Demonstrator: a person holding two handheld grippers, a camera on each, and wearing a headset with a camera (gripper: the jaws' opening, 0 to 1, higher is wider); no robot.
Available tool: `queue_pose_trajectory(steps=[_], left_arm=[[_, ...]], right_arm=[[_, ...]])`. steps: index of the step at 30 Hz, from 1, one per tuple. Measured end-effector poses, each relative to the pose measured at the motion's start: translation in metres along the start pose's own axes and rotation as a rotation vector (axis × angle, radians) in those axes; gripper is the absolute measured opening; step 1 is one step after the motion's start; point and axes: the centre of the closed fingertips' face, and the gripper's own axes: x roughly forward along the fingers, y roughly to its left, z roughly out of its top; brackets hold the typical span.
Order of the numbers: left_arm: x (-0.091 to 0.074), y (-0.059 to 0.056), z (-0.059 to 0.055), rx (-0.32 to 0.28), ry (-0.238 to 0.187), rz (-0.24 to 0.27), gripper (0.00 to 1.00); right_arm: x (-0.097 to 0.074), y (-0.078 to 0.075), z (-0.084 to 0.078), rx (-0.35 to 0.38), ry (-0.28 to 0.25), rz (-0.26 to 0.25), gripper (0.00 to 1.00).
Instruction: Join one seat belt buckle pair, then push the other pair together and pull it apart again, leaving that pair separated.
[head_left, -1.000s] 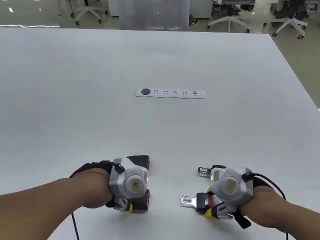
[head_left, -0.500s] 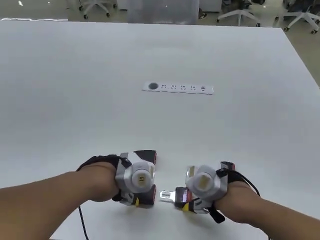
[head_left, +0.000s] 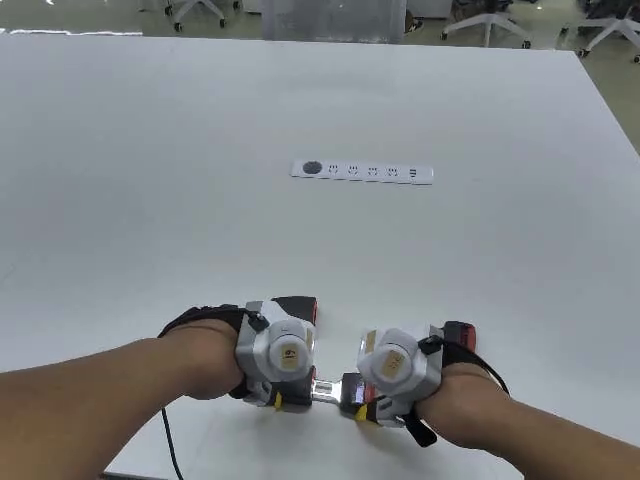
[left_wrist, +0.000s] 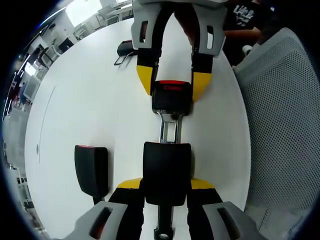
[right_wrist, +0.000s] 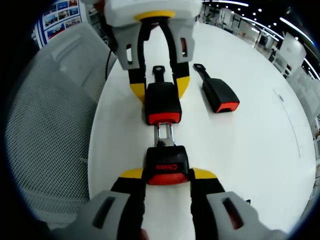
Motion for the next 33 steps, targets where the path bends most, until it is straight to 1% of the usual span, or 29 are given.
queue_pose_trajectory(steps=[3,6,7,9,10,11,12,14,15,17,19,20,22,23,24,25,26,29,33], left_arm=[[0.000,0.000,0.000,-0.007,0.003,0.002,0.33],[0.000,0.000,0.000,0.002,0.004,0.000,0.33],[0.000,0.000,0.000,0.000,0.002,-0.001,0.33],[0.000,0.001,0.000,0.005,-0.006,-0.004,0.33],[0.000,0.001,0.000,-0.004,-0.011,-0.005,0.33],[0.001,0.001,0.000,-0.007,-0.012,-0.006,0.33],[0.001,0.001,0.000,0.005,-0.012,-0.010,0.33],[0.001,0.000,0.000,0.012,-0.008,-0.014,0.33],[0.001,0.000,0.001,0.029,-0.006,-0.017,0.33],[0.001,0.000,0.001,0.024,-0.006,-0.017,0.33],[0.001,-0.001,0.000,0.025,-0.003,-0.013,0.32],[0.001,-0.001,-0.001,-0.007,0.003,-0.005,0.32],[0.001,-0.001,-0.001,-0.027,0.001,-0.003,0.32],[0.001,-0.002,-0.001,-0.006,-0.007,-0.003,0.32],[0.001,-0.001,-0.002,-0.010,-0.009,-0.002,0.32],[0.001,-0.001,-0.002,-0.010,-0.012,-0.002,0.32],[0.000,0.000,-0.003,-0.010,-0.020,-0.004,0.31],[0.000,0.000,-0.002,-0.008,-0.031,0.002,0.31],[0.000,0.000,-0.001,-0.012,-0.031,0.004,0.31]], right_arm=[[0.001,0.001,0.005,-0.009,-0.009,-0.007,0.35],[0.005,0.000,0.007,-0.011,-0.015,-0.008,0.35],[0.006,0.000,0.009,-0.023,-0.021,-0.013,0.35],[0.008,0.000,0.014,-0.013,-0.042,-0.006,0.34],[0.009,0.000,0.012,-0.020,-0.017,-0.009,0.34],[0.009,0.000,0.014,-0.026,-0.021,-0.009,0.34],[0.008,-0.001,0.013,-0.036,-0.026,-0.009,0.34],[0.007,-0.001,0.013,-0.031,-0.039,-0.004,0.33],[0.007,-0.001,0.013,-0.030,-0.042,-0.002,0.33],[0.008,-0.002,0.015,-0.023,-0.043,0.002,0.33],[0.011,-0.001,0.018,-0.026,-0.032,-0.003,0.33],[0.012,-0.001,0.020,-0.029,-0.030,-0.007,0.33],[0.014,0.000,0.027,-0.022,-0.031,-0.010,0.33],[0.018,0.002,0.032,-0.032,-0.026,-0.012,0.33],[0.019,0.000,0.034,-0.039,-0.021,-0.016,0.32],[0.020,0.003,0.026,-0.013,0.026,-0.001,0.32],[0.021,-0.002,0.031,-0.044,-0.007,-0.010,0.32],[0.020,-0.003,0.026,-0.034,-0.016,-0.008,0.32],[0.020,-0.004,0.028,-0.033,-0.006,-0.018,0.33]])
